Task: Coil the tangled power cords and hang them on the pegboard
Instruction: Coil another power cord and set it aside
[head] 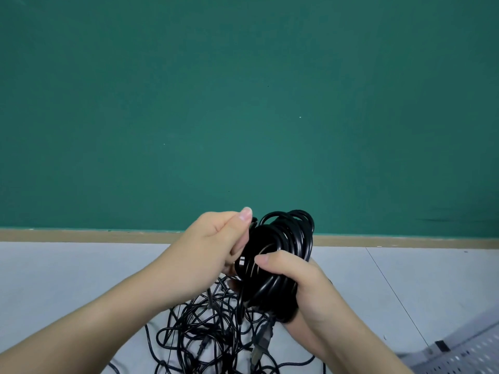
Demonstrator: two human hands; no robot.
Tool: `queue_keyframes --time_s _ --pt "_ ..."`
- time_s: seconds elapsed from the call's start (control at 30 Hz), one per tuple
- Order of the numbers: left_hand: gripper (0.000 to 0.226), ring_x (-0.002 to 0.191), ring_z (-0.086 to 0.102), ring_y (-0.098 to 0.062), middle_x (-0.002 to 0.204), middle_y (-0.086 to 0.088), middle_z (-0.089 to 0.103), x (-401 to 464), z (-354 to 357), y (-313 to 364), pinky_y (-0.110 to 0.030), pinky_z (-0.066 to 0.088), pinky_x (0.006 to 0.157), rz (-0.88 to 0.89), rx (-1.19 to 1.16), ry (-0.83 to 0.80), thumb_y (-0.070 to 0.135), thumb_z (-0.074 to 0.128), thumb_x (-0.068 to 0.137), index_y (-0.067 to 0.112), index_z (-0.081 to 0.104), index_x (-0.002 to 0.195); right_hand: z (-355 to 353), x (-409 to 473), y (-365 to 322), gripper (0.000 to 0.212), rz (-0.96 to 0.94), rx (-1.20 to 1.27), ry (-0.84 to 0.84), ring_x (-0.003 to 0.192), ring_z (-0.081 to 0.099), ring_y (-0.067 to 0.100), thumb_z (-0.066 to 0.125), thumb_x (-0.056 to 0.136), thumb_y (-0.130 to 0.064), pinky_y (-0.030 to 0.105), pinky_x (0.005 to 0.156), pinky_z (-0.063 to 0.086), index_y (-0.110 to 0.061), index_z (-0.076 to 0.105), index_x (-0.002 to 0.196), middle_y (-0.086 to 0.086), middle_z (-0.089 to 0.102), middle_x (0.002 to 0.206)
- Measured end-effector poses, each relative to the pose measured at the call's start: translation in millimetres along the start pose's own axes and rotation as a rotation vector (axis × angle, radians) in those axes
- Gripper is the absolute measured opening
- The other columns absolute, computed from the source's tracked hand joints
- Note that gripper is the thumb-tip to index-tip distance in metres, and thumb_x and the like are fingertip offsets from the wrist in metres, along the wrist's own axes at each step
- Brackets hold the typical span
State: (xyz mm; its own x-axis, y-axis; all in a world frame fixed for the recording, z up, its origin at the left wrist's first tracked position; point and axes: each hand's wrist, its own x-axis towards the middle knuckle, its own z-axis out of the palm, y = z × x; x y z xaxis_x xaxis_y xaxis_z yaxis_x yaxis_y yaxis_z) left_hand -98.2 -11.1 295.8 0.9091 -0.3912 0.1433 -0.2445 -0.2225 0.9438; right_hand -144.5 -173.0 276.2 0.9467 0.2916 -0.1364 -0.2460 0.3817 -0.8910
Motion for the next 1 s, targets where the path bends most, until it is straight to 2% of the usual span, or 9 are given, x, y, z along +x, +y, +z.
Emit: queue_keyframes --time_s 0.1,0.2,0.33,0.4,0.53,0.67,0.83,0.9,1.0 --pt "0.055 0.045 0.019 -0.012 0.050 0.005 0.025 -0.4 -0.1 1.8 -0.019 0.021 0.043 -0.109 -0.054 -0.080 0.046 0.038 0.106 0.018 0.040 0.059 -0.2 1.7 3.6 0.039 -0.026 -0.046 0.045 0.096 0.066 0.035 0.069 0.075 -0.018 0.056 0.093 0.055 0.006 0.069 0.106 0.027 0.067 0.102" --pt "0.056 0.044 0.021 -0.012 0.048 0.009 0.027 -1.2 2.0 0.3 -0.021 0.021 0.043 -0.102 0.095 -0.074 0.050 0.037 0.106 0.017 0.041 0.061 0.1 5.0 4.2 0.045 -0.061 -0.131 0.079 0.092 0.062 0.031 0.073 0.072 -0.025 0.045 0.082 0.051 0.008 0.065 0.102 0.021 0.063 0.095" --pt "0.059 0.057 0.031 -0.014 0.061 0.006 0.032 -0.2 -3.1 -6.5 -0.036 0.032 0.059 -0.005 0.376 0.051 0.060 0.028 0.101 0.009 0.036 0.071 -6.4 8.3 -3.5 0.072 -0.051 -0.098 0.221 0.084 0.071 0.026 0.084 0.053 -0.034 0.044 0.084 0.061 0.010 0.067 0.107 0.015 0.071 0.089" --pt "0.059 0.064 0.039 -0.020 0.067 -0.001 0.039 -0.2 -6.7 -11.2 -0.042 0.040 0.067 -0.030 0.438 0.082 0.060 0.025 0.101 0.007 0.039 0.079 -12.4 10.5 -12.1 0.062 -0.068 -0.046 0.273 0.080 0.071 0.025 0.086 0.049 -0.030 0.047 0.092 0.058 0.005 0.071 0.098 0.014 0.070 0.086" --pt "0.051 0.065 0.042 -0.021 0.068 -0.004 0.045 -2.8 -9.8 -18.8 -0.039 0.041 0.067 -0.128 0.536 0.089 0.058 0.023 0.102 0.014 0.039 0.082 -23.3 14.1 -28.7 0.012 -0.181 0.021 0.342 0.073 0.067 0.025 0.077 0.066 -0.019 0.048 0.084 0.051 -0.011 0.073 0.074 0.016 0.063 0.084" --pt "0.043 0.059 0.042 -0.019 0.065 0.002 0.049 0.0 -14.3 -19.6 -0.035 0.035 0.058 -0.217 0.647 0.099 0.052 0.035 0.106 0.017 0.044 0.081 -32.6 16.7 -35.6 0.011 -0.212 0.017 0.450 0.076 0.063 0.026 0.072 0.084 -0.013 0.045 0.082 0.049 -0.008 0.065 0.078 0.016 0.059 0.087" --pt "0.048 0.059 0.043 -0.015 0.067 0.006 0.046 0.0 -23.8 -17.3 -0.033 0.035 0.058 -0.346 0.694 -0.002 0.060 0.037 0.103 0.018 0.044 0.081 -37.2 13.3 -46.5 0.040 -0.234 0.065 0.565 0.067 0.059 0.022 0.065 0.092 -0.011 0.042 0.082 0.044 -0.019 0.069 0.053 0.008 0.062 0.074" --pt "0.040 0.056 0.040 -0.011 0.063 0.010 0.046 -3.5 -30.0 -13.3 -0.027 0.035 0.055 -0.253 0.619 0.005 0.057 0.040 0.103 0.022 0.048 0.085 -41.5 9.8 -56.4 0.034 -0.246 0.104 0.600 0.063 0.059 0.021 0.065 0.092 -0.011 0.043 0.084 0.043 -0.017 0.065 0.058 0.006 0.061 0.071" --pt "0.026 0.052 0.033 -0.010 0.054 0.008 0.039 -10.8 -33.3 -3.8 -0.022 0.031 0.050 0.050 0.502 -0.005 0.043 0.043 0.105 0.027 0.046 0.085 -50.1 7.7 -59.9 0.016 -0.180 0.068 0.610 0.068 0.060 0.024 0.068 0.091 -0.015 0.043 0.083 0.048 -0.013 0.060 0.077 0.010 0.063 0.080"
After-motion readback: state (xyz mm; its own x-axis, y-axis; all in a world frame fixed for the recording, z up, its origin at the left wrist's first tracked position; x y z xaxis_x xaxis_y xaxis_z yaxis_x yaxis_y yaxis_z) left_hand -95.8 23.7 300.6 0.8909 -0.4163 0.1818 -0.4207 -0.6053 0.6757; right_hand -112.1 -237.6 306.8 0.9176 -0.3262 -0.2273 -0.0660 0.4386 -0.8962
